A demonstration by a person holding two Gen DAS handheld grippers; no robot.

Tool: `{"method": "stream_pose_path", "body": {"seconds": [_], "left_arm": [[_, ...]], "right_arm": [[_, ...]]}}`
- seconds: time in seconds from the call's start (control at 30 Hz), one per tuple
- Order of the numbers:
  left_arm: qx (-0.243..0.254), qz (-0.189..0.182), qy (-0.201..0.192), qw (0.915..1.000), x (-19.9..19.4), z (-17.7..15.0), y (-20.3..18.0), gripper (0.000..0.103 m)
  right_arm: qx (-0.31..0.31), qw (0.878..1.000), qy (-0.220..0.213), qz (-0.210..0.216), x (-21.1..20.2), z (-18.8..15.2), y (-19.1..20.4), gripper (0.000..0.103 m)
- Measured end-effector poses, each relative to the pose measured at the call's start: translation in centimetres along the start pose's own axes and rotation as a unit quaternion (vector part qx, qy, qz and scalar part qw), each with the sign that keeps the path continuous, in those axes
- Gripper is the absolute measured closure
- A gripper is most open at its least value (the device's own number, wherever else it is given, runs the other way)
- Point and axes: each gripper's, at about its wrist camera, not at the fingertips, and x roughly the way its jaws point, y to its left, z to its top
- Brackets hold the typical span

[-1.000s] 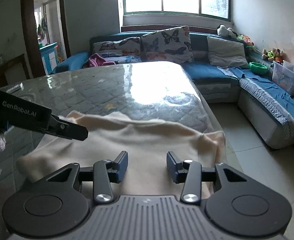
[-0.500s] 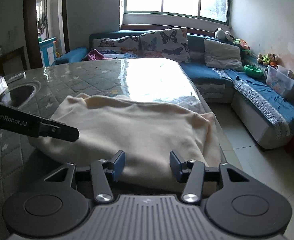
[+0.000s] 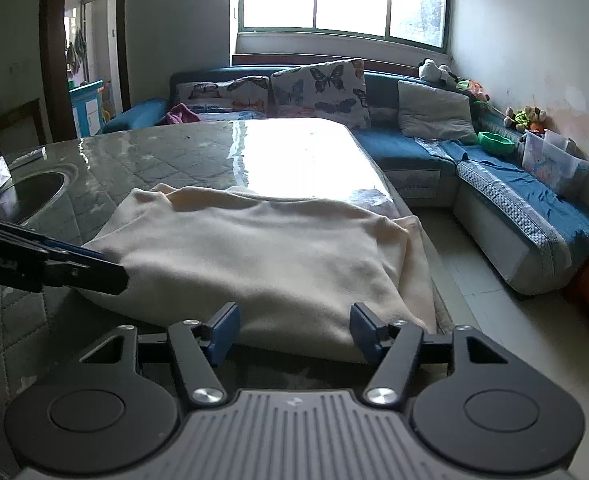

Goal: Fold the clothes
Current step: 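Open both grippers and pull them back from the bundle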

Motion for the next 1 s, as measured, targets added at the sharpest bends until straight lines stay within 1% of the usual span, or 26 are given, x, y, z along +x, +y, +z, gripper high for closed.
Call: {"method": "stream_pose_path", "body": {"seconds": [0.03,0.07,0.1,0.23,0.37,0.47,0.57,0.63,0.7,0.73,0.8,1.0], "left_arm": [[0.000,0.000,-0.001,1.0000,-0.2,-0.1,0.0,0.054],[0.000,0.000,-0.002,1.0000,-0.4,-0.1,0.0,0.052],[0.002,0.001,-0.004,1.0000,-0.5,-0.2,-0.1,0.049],[0.009,0.007,-0.013,0.9998,-1.3,-0.6,-0.2,0.044],[0.012,0.010,-0.021,0.9997,-2.1,-1.0,-0.2,0.036],[0.014,0.013,-0.026,0.9995,-2.6,-1.3,0.0,0.032],[0.016,0.017,-0.031,0.9993,-3.1,-1.7,0.1,0.029],[0.017,0.019,-0.034,0.9991,-3.5,-1.9,0.2,0.024],[0.018,0.022,-0.038,0.9989,-3.8,-2.1,0.2,0.020],[0.019,0.023,-0.039,0.9988,-4.0,-2.3,0.3,0.019],[0.021,0.025,-0.043,0.9985,-4.4,-2.5,0.3,0.013],[0.028,0.027,-0.056,0.9976,-5.5,-3.2,0.2,0.005]], "right_arm": [[0.003,1.000,-0.001,-0.001,-0.1,0.0,0.0,0.032],[0.006,1.000,-0.003,-0.002,-0.3,-0.1,0.0,0.026],[0.007,1.000,-0.005,-0.003,-0.4,-0.1,0.1,0.024],[0.011,1.000,-0.010,-0.006,-1.0,-0.1,0.4,0.019],[0.014,1.000,-0.015,-0.011,-1.5,-0.2,0.7,0.013],[0.019,1.000,-0.018,-0.015,-1.9,-0.3,0.9,0.010],[0.022,0.999,-0.020,-0.023,-2.2,-0.4,1.1,0.005],[0.023,0.999,-0.022,-0.028,-2.3,-0.6,1.3,0.004],[0.024,0.999,-0.024,-0.032,-2.5,-0.7,1.6,0.000],[0.024,0.999,-0.025,-0.034,-2.6,-0.7,1.7,0.000],[0.024,0.999,-0.027,-0.039,-2.9,-0.8,1.9,0.000],[0.027,0.998,-0.029,-0.045,-3.4,-1.3,2.6,0.000]]}}
